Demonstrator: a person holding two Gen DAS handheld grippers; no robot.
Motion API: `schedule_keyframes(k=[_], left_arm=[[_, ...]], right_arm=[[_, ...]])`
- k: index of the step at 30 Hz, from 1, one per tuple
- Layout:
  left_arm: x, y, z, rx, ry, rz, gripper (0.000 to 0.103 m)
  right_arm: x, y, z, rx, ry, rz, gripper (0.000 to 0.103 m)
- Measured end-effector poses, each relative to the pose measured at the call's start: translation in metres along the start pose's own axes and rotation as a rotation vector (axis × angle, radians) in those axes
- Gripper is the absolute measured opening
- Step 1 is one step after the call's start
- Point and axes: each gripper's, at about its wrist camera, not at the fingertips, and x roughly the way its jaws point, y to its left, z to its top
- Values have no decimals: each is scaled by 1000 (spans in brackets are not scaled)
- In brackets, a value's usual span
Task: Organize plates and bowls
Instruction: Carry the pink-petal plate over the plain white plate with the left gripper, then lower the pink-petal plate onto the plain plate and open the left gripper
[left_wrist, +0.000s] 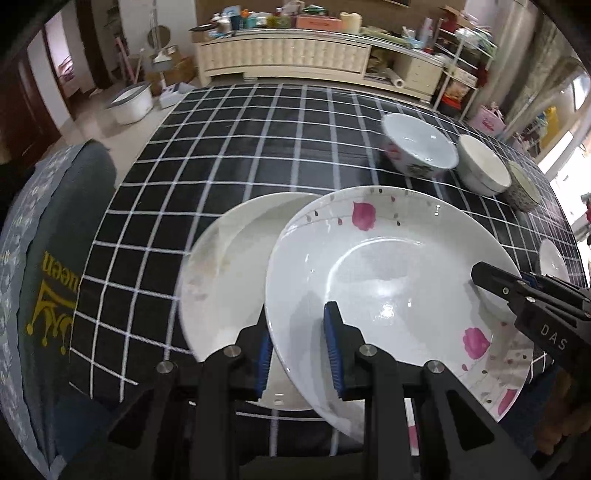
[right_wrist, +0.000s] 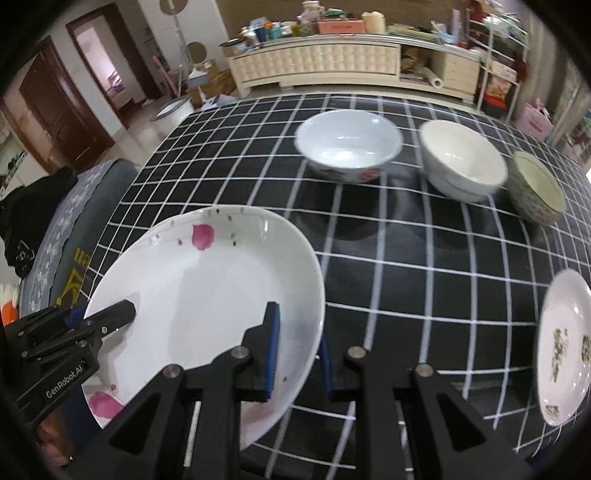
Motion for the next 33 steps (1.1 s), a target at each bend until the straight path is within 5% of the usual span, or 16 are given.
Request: schedule_keyframes(k=[12, 33], left_arm=[[11, 56, -6, -68, 24, 35, 24], [28, 82, -7, -130, 46, -20, 24]], right_arm=[[32, 40, 5, -50, 66, 25, 23], [54, 51, 5, -86, 112, -22, 23]])
